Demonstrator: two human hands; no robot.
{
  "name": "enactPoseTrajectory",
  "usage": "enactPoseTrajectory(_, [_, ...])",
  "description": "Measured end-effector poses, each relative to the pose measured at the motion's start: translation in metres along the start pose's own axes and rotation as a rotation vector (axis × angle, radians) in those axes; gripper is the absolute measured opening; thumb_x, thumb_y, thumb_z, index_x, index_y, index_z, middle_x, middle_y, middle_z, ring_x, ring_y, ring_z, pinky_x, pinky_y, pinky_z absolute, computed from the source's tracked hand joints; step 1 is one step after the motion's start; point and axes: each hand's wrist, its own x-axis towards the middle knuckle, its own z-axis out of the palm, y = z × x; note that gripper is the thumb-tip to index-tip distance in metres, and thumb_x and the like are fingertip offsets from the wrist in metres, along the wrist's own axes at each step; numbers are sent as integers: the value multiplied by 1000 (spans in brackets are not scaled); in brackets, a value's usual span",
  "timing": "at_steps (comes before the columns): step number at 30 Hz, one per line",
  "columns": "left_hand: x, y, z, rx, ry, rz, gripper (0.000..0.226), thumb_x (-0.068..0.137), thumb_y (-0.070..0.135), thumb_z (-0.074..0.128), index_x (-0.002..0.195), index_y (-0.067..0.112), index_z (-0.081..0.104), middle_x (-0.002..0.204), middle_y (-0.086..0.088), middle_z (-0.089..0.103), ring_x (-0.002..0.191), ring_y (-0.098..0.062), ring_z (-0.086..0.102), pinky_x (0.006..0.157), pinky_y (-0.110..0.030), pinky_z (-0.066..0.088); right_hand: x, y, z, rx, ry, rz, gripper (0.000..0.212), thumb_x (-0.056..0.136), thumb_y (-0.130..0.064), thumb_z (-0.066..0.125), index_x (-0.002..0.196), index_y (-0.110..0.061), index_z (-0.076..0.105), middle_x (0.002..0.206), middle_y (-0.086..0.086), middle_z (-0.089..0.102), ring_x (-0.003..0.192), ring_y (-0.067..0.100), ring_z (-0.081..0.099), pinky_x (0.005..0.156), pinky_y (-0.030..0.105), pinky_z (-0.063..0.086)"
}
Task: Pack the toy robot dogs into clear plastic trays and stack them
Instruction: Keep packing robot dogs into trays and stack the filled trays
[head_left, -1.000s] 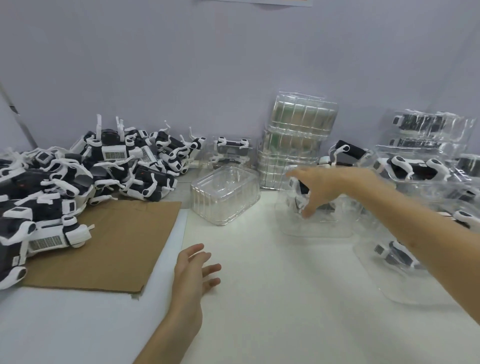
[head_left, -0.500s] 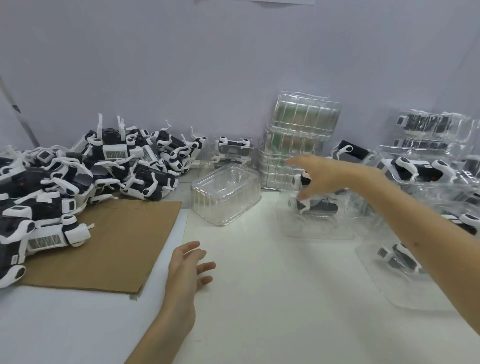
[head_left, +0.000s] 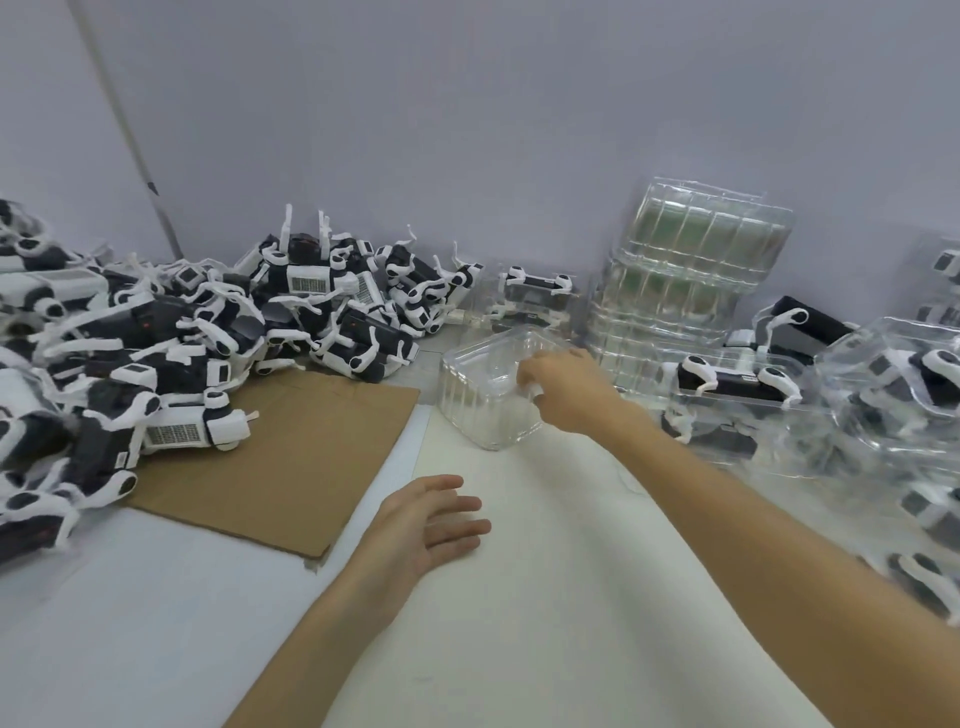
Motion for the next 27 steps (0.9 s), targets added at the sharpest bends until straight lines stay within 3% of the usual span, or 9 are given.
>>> enactPoseTrajectory(2, [2, -1, -1, -4, -29, -14, 25, 97, 7, 57, 122, 4, 59, 106, -19, 73, 97, -36, 73, 77, -37, 61, 2, -3, -4, 60, 23, -60, 23, 93, -16, 61, 113, -26, 65, 113, -5, 65, 111, 18, 57, 86, 32, 32])
enactPoseTrajectory(4, [4, -2, -2, -25, -33, -20, 31, 97, 9, 60, 126, 5, 55, 110, -18, 72, 99, -35, 72, 78, -36, 61, -1, -13, -11, 150, 8, -112, 20, 94, -23, 63, 112, -27, 67, 105, -7, 66, 103, 16, 59, 80, 30, 32])
enactPoseTrajectory(7, [8, -5, -4, -91, -11, -29, 46, 94, 12, 65, 135, 5, 45, 120, -17, 68, 101, -32, 72, 86, -38, 57, -14, -32, -20, 336, 11, -153, 23, 92, -26, 69, 115, -24, 69, 99, -6, 67, 91, 16, 61, 80, 34, 48])
enactPoseTrajectory(10, [8, -6, -2, -135, -19, -27, 52, 89, 20, 71, 132, 2, 48, 123, -14, 67, 104, -27, 72, 89, -36, 55, -33, -49, -25, 500, 66, -141, 27, 90, -27, 72, 117, -25, 70, 97, -8, 65, 87, 16, 62, 83, 35, 51])
enactPoseTrajectory(13, [5, -7, 2, -133, -40, 60, 42, 79, 29, 73, 112, 5, 65, 114, -8, 73, 102, -22, 72, 81, -29, 56, -53, -61, -27, 625, 136, -126, 28, 88, -26, 75, 116, -25, 71, 94, -11, 66, 84, 12, 61, 82, 29, 51])
enactPoseTrajectory(16, [3, -8, 8, -108, -6, 218, 21, 84, 23, 69, 99, 8, 70, 100, -10, 77, 92, -19, 74, 70, -22, 57, -70, -68, -27, 746, 225, -71, 27, 86, -26, 77, 113, -28, 73, 90, -13, 68, 83, 9, 62, 79, 25, 50])
enactPoseTrajectory(20, [-1, -7, 12, -82, -52, 359, 23, 86, 22, 67, 102, 6, 69, 96, -13, 77, 87, -22, 75, 70, -24, 57, -83, -65, -29, 850, 318, -20, 26, 84, -26, 79, 109, -29, 73, 86, -13, 69, 77, 3, 61, 71, 14, 47])
enactPoseTrajectory(27, [-5, -8, 11, -25, -71, 393, 26, 83, 25, 66, 101, 6, 70, 96, -12, 77, 80, -19, 75, 70, -25, 59, -85, -55, -37, 860, 339, -19, 29, 85, -29, 76, 114, -27, 72, 87, -17, 68, 78, -3, 60, 71, 8, 45])
